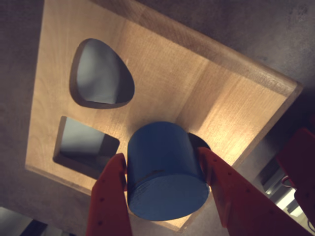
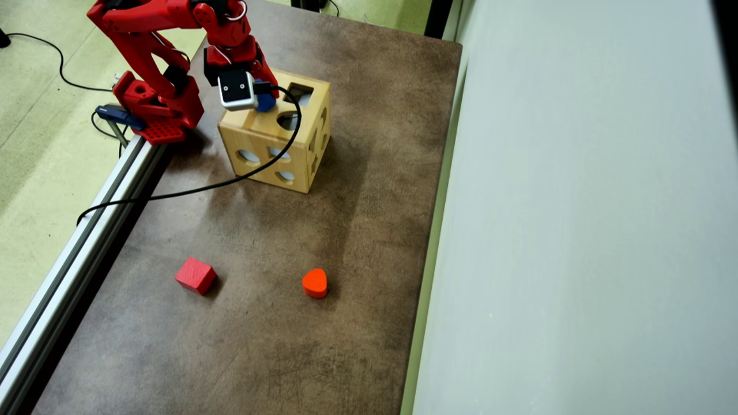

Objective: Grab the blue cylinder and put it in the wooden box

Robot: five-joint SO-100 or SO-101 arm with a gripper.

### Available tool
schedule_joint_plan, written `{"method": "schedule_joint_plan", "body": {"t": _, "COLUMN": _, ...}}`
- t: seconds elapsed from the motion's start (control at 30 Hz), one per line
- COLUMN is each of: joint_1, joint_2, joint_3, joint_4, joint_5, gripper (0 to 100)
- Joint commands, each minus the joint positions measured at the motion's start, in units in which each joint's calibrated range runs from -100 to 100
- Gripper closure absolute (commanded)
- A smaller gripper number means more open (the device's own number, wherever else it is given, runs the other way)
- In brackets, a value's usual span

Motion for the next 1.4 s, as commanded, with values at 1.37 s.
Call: {"method": "schedule_joint_plan", "body": {"t": 1.37, "joint_1": -1.5, "joint_2": -2.2, "joint_3": 2.8, "joint_4": 3.2, "joint_5": 0.2, "gripper": 93}}
